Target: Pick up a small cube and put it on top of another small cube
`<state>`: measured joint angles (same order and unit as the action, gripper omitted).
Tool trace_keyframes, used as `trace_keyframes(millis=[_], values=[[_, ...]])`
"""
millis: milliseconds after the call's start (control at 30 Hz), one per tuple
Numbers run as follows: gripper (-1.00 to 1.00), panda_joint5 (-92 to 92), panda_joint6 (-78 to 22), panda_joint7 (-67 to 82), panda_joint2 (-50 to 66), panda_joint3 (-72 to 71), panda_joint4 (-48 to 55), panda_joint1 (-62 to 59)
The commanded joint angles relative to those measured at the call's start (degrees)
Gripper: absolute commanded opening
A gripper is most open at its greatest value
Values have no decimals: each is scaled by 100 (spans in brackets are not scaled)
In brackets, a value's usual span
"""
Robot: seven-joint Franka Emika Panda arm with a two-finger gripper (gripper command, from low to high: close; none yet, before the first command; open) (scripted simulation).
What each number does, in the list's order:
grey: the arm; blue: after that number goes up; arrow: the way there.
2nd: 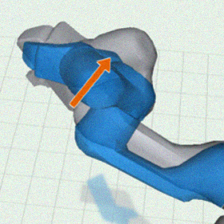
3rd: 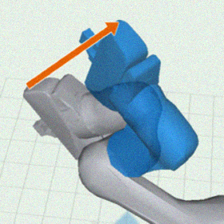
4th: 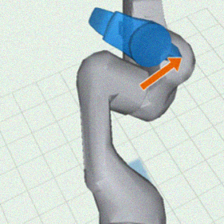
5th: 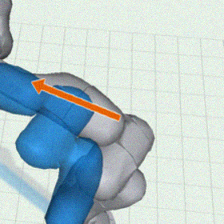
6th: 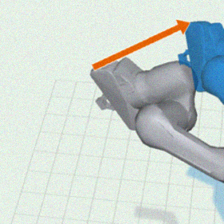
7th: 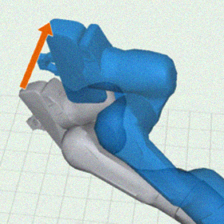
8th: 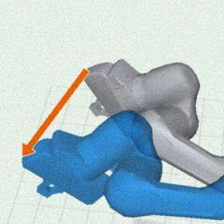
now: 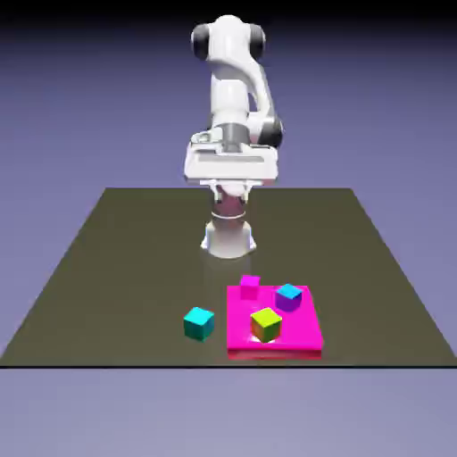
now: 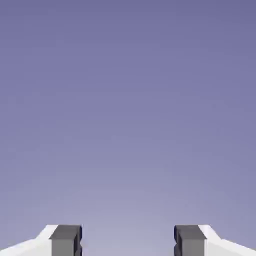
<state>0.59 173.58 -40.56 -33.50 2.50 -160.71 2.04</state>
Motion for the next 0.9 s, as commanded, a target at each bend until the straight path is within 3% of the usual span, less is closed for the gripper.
trace_keyframes(millis=[0,867], values=[[0,49,-35,158,-69,208,24,113],[0,1314,-947,4254,-1873,5607,656,3034]])
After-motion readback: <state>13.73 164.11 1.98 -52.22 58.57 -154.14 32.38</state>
